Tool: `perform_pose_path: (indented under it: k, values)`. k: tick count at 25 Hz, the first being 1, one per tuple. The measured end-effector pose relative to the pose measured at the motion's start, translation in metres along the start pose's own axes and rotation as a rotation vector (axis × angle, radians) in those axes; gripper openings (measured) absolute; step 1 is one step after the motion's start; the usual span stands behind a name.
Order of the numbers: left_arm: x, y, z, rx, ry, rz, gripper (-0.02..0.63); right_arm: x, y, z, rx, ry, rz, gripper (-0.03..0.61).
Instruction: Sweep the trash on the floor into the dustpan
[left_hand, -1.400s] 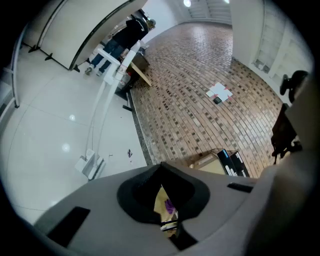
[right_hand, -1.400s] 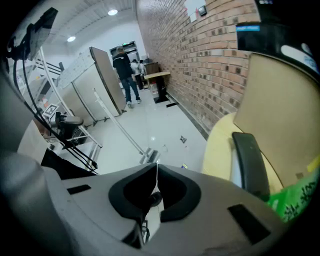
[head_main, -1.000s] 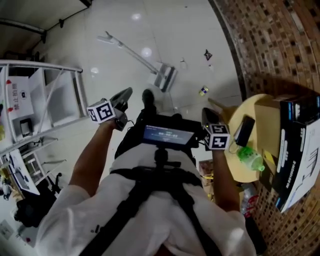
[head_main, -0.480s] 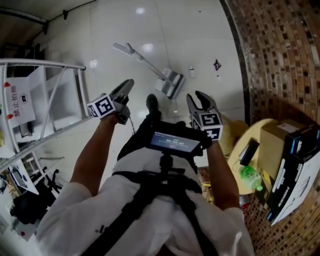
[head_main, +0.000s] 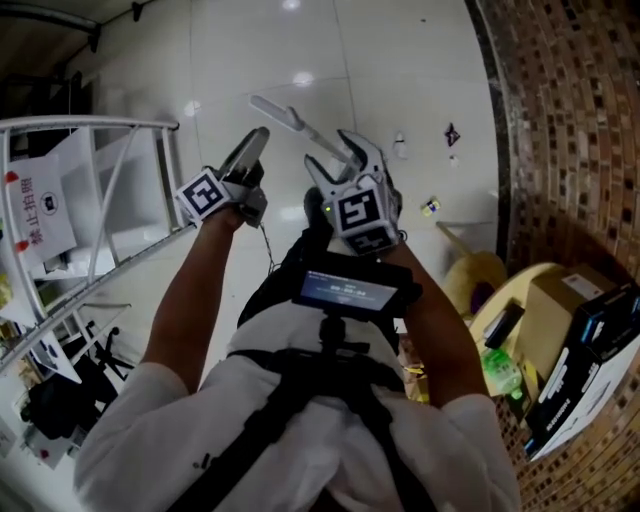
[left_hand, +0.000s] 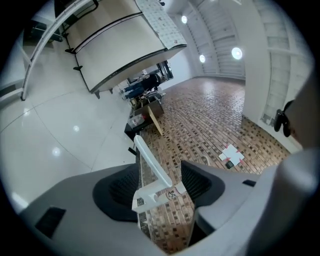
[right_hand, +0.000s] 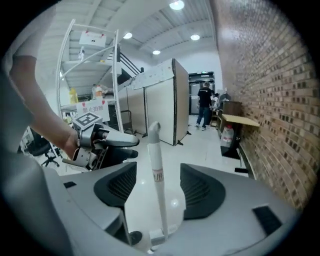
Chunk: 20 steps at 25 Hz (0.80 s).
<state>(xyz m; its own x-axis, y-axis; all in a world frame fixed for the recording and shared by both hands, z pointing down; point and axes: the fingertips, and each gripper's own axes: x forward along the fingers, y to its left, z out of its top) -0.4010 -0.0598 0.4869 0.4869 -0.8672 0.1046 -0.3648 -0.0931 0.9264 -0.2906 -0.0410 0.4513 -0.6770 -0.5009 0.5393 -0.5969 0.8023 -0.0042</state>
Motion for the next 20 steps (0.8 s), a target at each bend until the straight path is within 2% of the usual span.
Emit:
perform_pose_path:
  k: [4, 6, 9, 14, 16, 17, 18, 20]
  values:
    - [0.018, 0.010, 0.006, -0.024, 0.010, 0.014, 0.284, 0.034, 0.005, 0.023, -0.094, 0.005, -0.036, 0.268]
    - [0.031, 0.008, 0.008, -0.032, 0.024, -0.018, 0.287, 0.050, 0.007, 0.032, -0.114, 0.008, -0.026, 0.268]
    - [0.051, 0.006, 0.012, -0.048, 0.040, -0.057, 0.287, 0.067, 0.009, 0.041, -0.090, -0.003, -0.019, 0.268]
    - [0.074, 0.008, 0.026, -0.103, 0.035, -0.116, 0.287, 0.081, -0.005, 0.043, 0.014, -0.019, -0.093, 0.258]
    - [0.084, 0.005, 0.026, -0.115, 0.050, -0.135, 0.285, 0.082, -0.009, 0.045, 0.031, -0.032, -0.115, 0.217]
    - [0.090, 0.003, 0.024, -0.121, 0.066, -0.146, 0.285, 0.080, -0.010, 0.045, 0.031, -0.043, -0.126, 0.173]
    - [0.094, 0.000, 0.019, -0.126, 0.089, -0.159, 0.284, 0.079, -0.011, 0.046, 0.019, -0.050, -0.141, 0.106]
    - [0.101, -0.007, 0.007, -0.137, 0.156, -0.192, 0.267, 0.075, -0.017, 0.044, -0.042, -0.033, -0.188, 0.060]
